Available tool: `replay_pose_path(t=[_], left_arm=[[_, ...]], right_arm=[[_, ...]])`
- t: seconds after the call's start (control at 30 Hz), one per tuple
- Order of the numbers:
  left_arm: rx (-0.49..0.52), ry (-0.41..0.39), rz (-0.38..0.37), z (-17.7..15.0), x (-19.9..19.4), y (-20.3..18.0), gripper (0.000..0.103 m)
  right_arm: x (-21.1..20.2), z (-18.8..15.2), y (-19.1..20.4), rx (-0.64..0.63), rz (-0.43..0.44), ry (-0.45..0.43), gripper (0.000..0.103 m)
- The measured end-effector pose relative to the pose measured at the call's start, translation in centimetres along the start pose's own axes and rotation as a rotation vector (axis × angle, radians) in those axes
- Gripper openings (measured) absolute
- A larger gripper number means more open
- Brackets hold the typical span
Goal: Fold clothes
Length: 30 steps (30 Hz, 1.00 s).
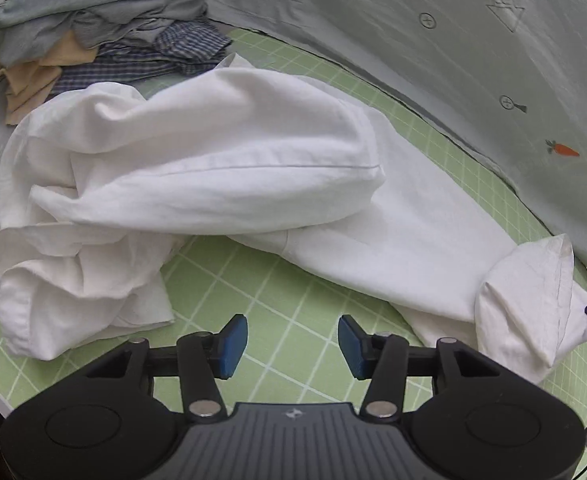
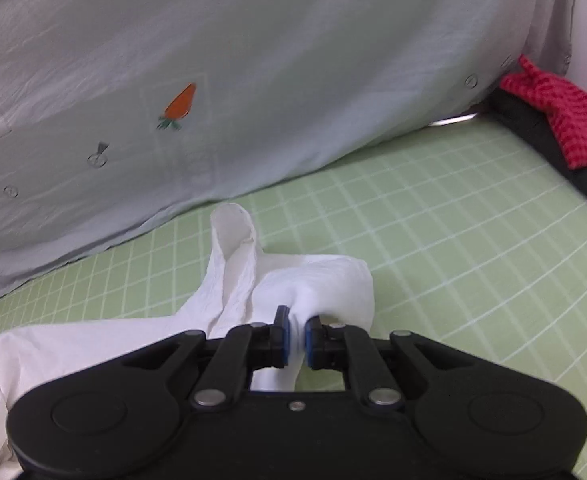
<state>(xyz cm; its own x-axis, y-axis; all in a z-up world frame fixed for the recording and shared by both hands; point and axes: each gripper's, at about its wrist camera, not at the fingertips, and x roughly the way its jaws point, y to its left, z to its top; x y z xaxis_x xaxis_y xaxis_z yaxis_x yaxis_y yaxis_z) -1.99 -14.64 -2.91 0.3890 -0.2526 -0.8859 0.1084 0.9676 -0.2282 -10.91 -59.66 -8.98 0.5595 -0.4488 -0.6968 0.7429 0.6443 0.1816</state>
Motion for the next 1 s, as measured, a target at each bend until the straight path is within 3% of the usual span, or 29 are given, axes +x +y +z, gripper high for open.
replay_pose_path(t=[0.1,0.17,0.23,0.3,0.37,0.53,0.67,0.83,1.0], left_arm=[[0.028,-0.010,0.029,0.3,0.8,-1.3,0.056],[0.034,-0.014,0.065,1.5,2.9,-2.8,0.060],[0.042,-0.022,0.099,2.1,3.7,-3.8,0.064],[0.057,-0.041,0.121,1.8,2.9,-3.2,0.073],[0.072,-0.048,0.135,1.8,2.3,-2.4,0.074],[0.134,-0.021,0.134,3.3,3.0,-0.7,0.076],[0.225,-0.005,0.078,4.4,5.0,-0.8,0.082],[0.342,0.051,0.056,4.5,8.3,-2.9,0.083],[0.357,0.087,0.069,4.8,10.9,-4.8,0.084]], right_arm=[[0.4,1.7,-2.6,-0.027,-0.077,-0.039,0.011],[0.4,1.5,-3.4,-0.015,-0.096,-0.024,0.023],[-0.2,0.3,-4.0,0.006,-0.094,-0.010,0.049],[-1.5,-1.9,-4.0,0.021,-0.107,-0.011,0.067],[-2.4,-4.1,-3.5,0.036,-0.124,0.003,0.079],[-4.7,-9.2,-2.2,0.148,-0.157,0.095,0.083],[-6.6,-12.1,-0.8,0.166,-0.177,0.112,0.086],[-7.5,-13.8,-0.4,0.168,-0.224,0.135,0.086],[-7.1,-13.6,-0.8,0.178,-0.265,0.150,0.086]])
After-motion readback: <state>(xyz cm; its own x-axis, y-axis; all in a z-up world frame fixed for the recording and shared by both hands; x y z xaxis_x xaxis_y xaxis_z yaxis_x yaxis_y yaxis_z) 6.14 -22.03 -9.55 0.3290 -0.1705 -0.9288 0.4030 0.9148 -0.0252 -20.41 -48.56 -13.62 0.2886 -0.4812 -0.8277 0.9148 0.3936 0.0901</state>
